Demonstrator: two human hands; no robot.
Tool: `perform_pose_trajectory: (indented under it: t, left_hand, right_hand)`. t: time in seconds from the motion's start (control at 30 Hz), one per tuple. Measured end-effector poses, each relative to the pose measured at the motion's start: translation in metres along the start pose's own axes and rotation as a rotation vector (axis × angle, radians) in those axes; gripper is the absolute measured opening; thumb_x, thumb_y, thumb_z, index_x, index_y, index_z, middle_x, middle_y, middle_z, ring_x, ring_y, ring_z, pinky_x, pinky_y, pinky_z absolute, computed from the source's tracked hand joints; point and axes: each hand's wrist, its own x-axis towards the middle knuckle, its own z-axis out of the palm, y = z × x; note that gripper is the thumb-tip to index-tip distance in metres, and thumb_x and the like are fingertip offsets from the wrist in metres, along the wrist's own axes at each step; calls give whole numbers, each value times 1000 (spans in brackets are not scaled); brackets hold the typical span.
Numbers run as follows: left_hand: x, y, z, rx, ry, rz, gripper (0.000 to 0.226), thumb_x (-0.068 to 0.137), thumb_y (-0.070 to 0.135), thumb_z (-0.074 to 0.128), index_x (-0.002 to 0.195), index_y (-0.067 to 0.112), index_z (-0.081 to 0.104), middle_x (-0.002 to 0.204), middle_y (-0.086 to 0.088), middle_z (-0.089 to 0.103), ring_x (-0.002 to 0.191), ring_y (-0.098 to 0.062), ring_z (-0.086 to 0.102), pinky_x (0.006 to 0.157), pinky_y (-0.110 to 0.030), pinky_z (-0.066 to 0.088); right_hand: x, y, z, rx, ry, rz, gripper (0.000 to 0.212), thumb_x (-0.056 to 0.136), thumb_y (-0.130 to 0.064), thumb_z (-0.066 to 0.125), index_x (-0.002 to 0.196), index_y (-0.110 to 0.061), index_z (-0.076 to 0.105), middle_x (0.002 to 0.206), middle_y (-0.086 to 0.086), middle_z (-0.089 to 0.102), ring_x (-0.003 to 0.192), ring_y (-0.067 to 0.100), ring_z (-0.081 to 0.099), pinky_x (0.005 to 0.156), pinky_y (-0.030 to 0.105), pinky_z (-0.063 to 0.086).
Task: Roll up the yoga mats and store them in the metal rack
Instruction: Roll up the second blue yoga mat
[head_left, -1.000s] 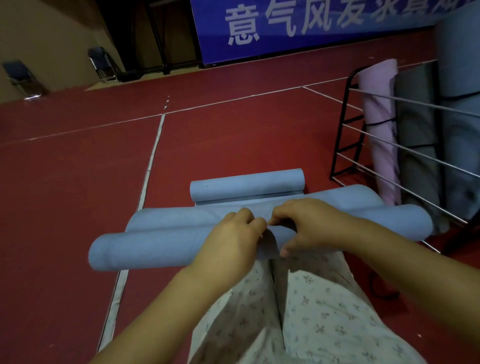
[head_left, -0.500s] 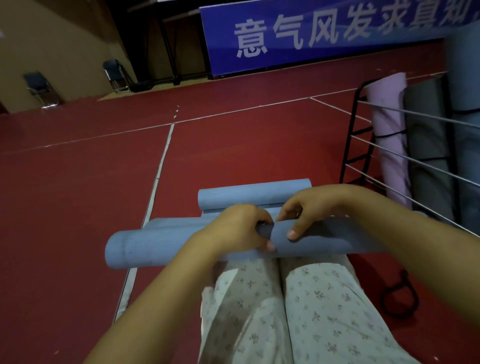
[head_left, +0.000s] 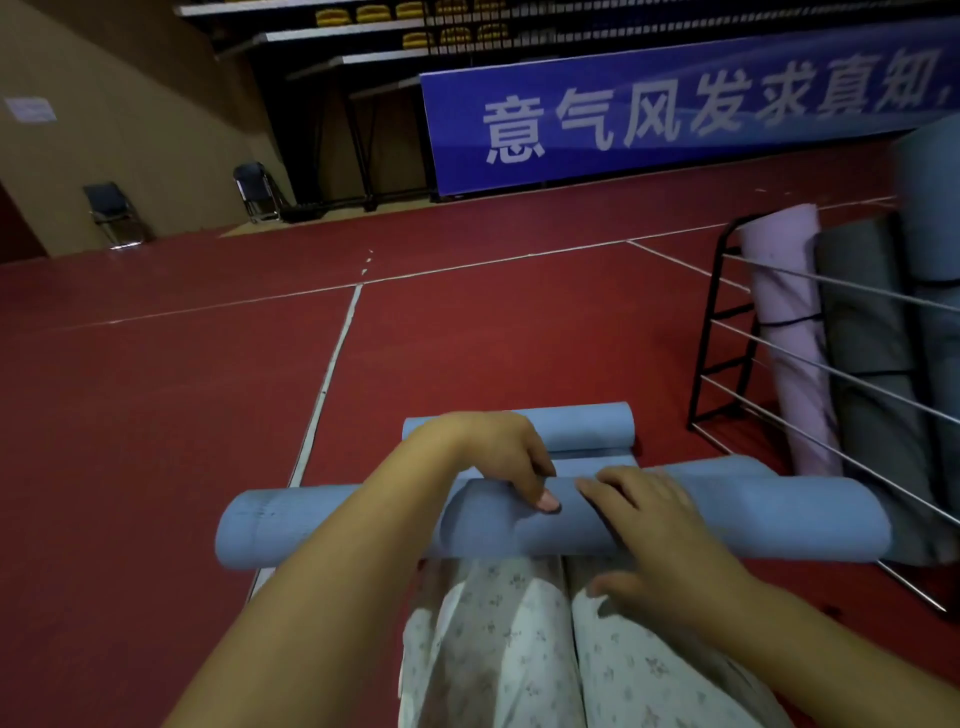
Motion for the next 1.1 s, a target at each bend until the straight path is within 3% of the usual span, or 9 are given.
perform_pose_trajectory:
  t: [0.07, 0.23, 0.37, 0.47, 0.53, 0.63, 0.73, 0.97, 1.1]
  left_hand:
    - [3, -1, -5, -29, -36, -21, 45, 81, 43, 71, 120, 22, 66, 116, 10, 64, 106, -11, 60, 96, -30, 46]
    - [1, -8, 3, -63, 36, -15, 43, 84, 42, 68, 122, 22, 64, 115, 9, 64, 101, -8, 58, 89, -23, 43]
    - [-9, -10, 34, -2, 414, 34, 42, 87, 36, 66, 124, 18, 59, 120, -1, 59, 107, -16, 56, 90, -27, 43]
    - [-18, -11, 67, 132, 776, 147, 29, 90, 35, 53, 103, 12, 66, 101, -8, 59, 92, -27, 58, 76, -33, 42]
    - [-19, -17, 79, 182, 841, 223, 36, 87, 38, 45, 95, 10, 66, 93, -8, 59, 83, -29, 58, 68, -36, 45]
    - [-19, -20, 74, 170, 714, 186, 48, 81, 45, 61, 112, 9, 61, 108, -9, 56, 95, -28, 55, 75, -34, 41]
    - [-13, -17, 63, 251, 621, 99, 62, 76, 41, 73, 127, 14, 51, 122, -6, 48, 107, -25, 50, 83, -33, 39]
    - [8, -29, 37, 197, 513, 53, 61, 73, 51, 74, 122, 19, 56, 114, -3, 56, 101, -22, 56, 87, -37, 47]
    - [18, -36, 22, 134, 391, 56, 58, 74, 52, 72, 118, 17, 59, 112, -3, 62, 97, -22, 57, 87, -40, 48]
  right_hand:
    - [5, 2, 4, -31, 62, 0, 90, 35, -45, 88, 116, -20, 60, 103, -2, 60, 88, 22, 63, 82, 41, 49]
    - [18, 8, -6, 71, -15, -22, 68, 71, -39, 73, 133, -31, 45, 121, -8, 48, 112, 15, 48, 90, 30, 30]
    - [31, 12, -18, 61, -100, -22, 69, 70, -44, 73, 132, -33, 44, 119, -9, 48, 109, 13, 50, 88, 27, 37]
    - [45, 16, -26, 17, -169, -39, 67, 67, -49, 76, 126, -31, 49, 114, -7, 50, 104, 14, 52, 83, 30, 43]
    - [53, 18, -32, 40, -232, -50, 64, 67, -50, 77, 122, -30, 51, 111, -8, 52, 98, 11, 52, 79, 28, 43]
    - [71, 24, -42, 59, -335, -71, 60, 65, -50, 79, 116, -31, 55, 108, -12, 57, 94, 7, 52, 75, 23, 41]
    - [93, 30, -49, 91, -506, -57, 57, 66, -48, 80, 114, -31, 56, 110, -12, 60, 97, 8, 56, 84, 28, 48]
    - [124, 47, -49, 212, -713, 35, 60, 69, -48, 79, 123, -35, 56, 123, -13, 56, 108, 7, 56, 97, 31, 46]
    - [125, 44, -55, 160, -723, 47, 65, 74, -49, 75, 132, -37, 49, 134, -13, 50, 116, 8, 52, 98, 25, 41]
